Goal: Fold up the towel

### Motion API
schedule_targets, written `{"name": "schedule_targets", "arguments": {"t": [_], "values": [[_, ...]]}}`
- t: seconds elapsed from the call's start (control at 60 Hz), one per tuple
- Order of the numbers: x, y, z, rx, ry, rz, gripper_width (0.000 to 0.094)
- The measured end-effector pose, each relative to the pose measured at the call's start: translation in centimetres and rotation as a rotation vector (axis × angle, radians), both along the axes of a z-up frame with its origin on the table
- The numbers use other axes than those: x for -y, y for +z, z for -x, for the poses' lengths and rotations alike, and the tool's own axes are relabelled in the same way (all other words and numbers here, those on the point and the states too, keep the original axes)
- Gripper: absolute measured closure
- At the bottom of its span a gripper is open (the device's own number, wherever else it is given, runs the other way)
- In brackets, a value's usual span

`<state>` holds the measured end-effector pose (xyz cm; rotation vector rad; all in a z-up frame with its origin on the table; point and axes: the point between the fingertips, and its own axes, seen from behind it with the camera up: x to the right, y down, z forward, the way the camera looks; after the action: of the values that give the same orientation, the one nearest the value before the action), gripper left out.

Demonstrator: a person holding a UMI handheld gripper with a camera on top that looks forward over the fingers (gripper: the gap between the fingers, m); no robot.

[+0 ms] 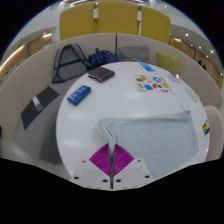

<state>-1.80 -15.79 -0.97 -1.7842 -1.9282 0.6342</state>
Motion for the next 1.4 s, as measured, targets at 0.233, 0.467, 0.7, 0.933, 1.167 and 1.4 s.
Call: {"name": "schedule_targets", "arguments": {"t": [0.233, 0.467, 0.7, 0.933, 1.167, 1.4], "values": [[-2.4, 9.2, 2.0, -0.08, -0.026, 0.143, 0.0912], [-16.7, 11.0, 4.3, -0.107, -0.111, 0.098, 0.0911], [-27.2, 3.5, 3.8, -0.06, -0.098, -0.006, 0.0877], [-30.7, 6.0, 0.9, -0.036, -0.08, 0.025, 0.0079], [-32.1, 17.8, -10.1, -0.027, -0.064, 0.046, 0.0074], [-33.0, 24.9, -20.2, -0.007, -0.07, 0.043, 0.007]]}}
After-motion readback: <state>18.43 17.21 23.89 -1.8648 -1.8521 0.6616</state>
